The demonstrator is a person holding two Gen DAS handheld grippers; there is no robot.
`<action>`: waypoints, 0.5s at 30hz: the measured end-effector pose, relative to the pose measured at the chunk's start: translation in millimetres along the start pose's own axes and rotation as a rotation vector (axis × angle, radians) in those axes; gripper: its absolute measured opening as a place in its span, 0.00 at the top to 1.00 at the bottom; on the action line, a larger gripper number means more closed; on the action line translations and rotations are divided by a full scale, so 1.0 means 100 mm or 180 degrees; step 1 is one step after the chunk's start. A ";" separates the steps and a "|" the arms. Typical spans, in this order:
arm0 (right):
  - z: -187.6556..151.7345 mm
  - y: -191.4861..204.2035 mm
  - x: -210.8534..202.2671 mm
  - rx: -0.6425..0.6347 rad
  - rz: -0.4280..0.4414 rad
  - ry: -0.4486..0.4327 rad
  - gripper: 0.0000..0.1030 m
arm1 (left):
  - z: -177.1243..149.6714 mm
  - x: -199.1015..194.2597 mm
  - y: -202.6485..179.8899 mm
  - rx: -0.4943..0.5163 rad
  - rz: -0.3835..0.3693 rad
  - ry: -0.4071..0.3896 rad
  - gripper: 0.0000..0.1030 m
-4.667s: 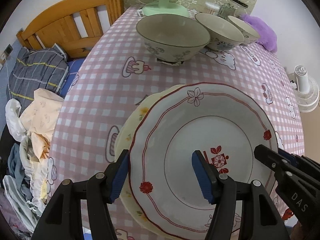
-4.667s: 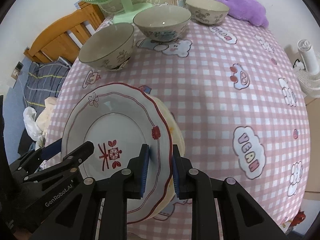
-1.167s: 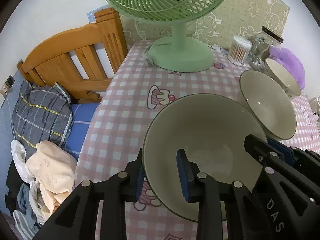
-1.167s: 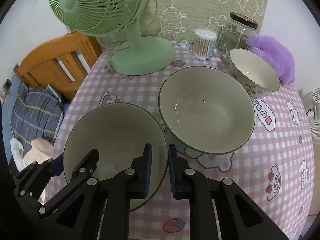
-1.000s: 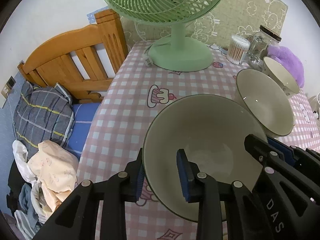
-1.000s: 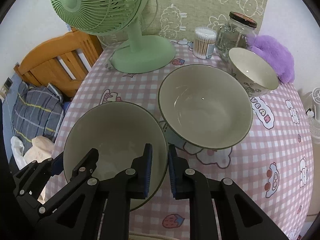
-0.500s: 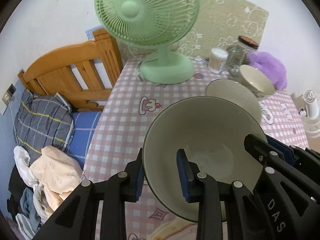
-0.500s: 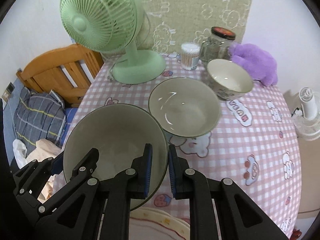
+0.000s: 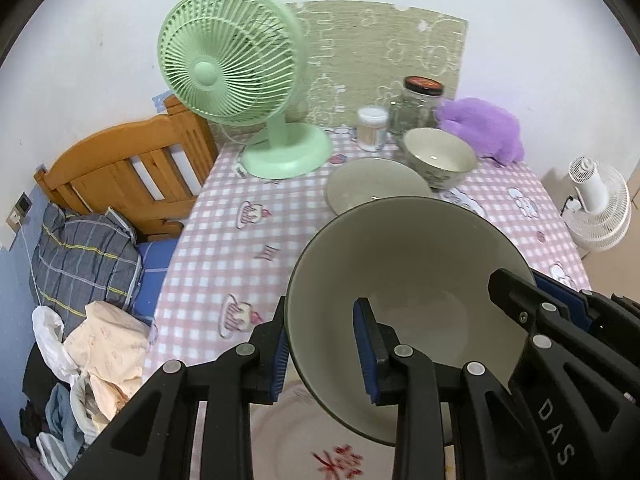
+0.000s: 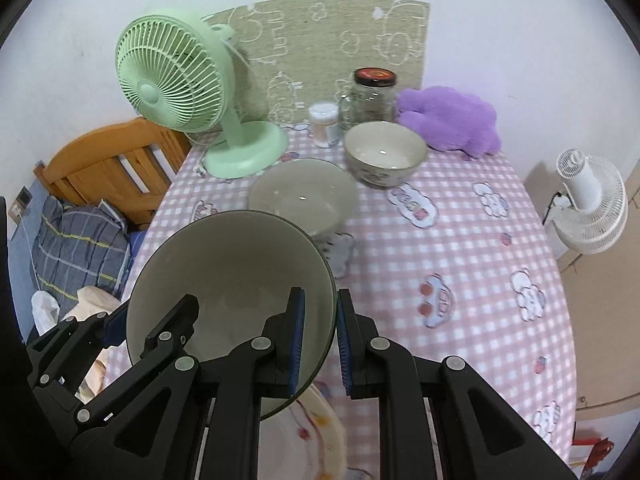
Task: Organize plates and bowls
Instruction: 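Lift and carry the grey-green bowl with the right tool beside the plate stack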
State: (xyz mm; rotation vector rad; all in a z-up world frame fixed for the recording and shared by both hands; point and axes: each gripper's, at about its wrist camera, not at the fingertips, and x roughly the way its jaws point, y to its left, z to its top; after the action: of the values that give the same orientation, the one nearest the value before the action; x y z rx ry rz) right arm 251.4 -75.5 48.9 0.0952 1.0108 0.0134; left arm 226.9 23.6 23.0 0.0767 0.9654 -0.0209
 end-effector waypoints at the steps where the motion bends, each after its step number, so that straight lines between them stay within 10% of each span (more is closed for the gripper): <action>1: -0.03 -0.06 -0.04 -0.0004 0.0008 -0.0002 0.82 | -0.04 -0.03 -0.08 -0.0006 0.0004 0.0013 0.72; 15: -0.50 -1.03 -0.22 -0.0176 0.0028 0.0150 0.82 | -0.50 -0.12 -1.02 -0.0159 -0.0041 0.0176 0.72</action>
State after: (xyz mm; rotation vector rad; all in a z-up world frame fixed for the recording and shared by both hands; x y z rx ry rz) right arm 194.3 -175.7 32.7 0.0490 1.0563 0.0516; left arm 173.8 -74.1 -1.1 0.0252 1.0211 -0.0065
